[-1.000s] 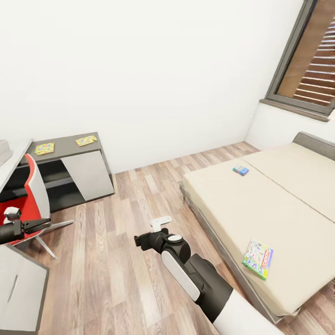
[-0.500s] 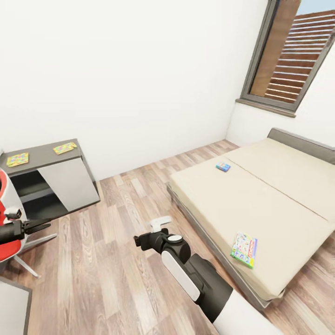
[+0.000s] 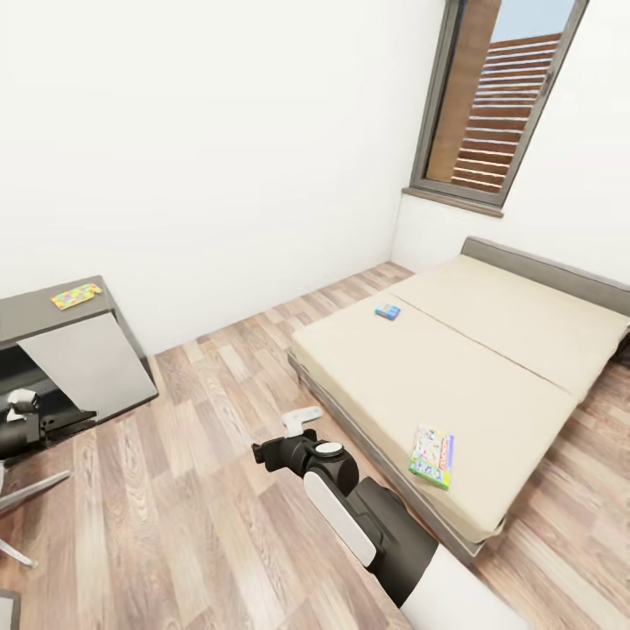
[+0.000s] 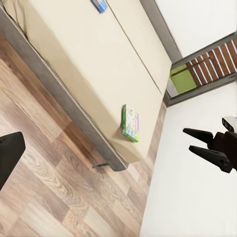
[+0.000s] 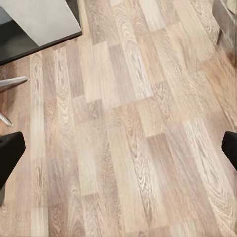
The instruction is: Put all the toys in the child's room - the three board games (two on the bed and one on the table), the two jigsaw puzzles on the table, and the tennis ball on the table - inside the toy box on the table in the child's room.
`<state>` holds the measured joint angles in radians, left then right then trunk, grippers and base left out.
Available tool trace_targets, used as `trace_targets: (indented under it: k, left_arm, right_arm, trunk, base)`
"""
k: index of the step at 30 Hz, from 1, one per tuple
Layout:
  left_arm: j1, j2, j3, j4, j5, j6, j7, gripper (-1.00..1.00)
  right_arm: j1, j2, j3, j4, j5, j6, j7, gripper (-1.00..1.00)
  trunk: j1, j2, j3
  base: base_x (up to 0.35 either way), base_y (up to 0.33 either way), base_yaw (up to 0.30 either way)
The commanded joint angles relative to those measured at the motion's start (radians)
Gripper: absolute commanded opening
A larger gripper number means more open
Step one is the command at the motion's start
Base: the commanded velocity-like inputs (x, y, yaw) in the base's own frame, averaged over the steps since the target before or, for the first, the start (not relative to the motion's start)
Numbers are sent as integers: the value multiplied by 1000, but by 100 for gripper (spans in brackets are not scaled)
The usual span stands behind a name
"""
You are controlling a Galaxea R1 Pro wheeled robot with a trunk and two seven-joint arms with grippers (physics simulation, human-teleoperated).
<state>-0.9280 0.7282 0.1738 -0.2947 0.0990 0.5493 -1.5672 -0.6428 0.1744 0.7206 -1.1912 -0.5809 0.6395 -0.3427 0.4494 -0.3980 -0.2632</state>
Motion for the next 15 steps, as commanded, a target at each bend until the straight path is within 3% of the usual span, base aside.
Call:
trace_targets:
  k: [1,8,15]
  left_arm:
    - [0,0,0,0,1,11,-4,100]
    - [0,0,1,0,1,11,-4,100]
    - [-1,0,1,0,1,11,-4,100]
  right_arm:
    - [-1,0,2,-1,-10,2,-10,100]
    - [-1,0,2,-1,-10,2,-10,100]
    - [-1,0,2,-1,-8,2,-10,100]
  trunk:
    - [1,-2,-1]
    - [1,-2,6]
    - [1,-2,14]
  base:
    - [0,202,-255]
    - [0,243,-252]
    - [0,131,-248]
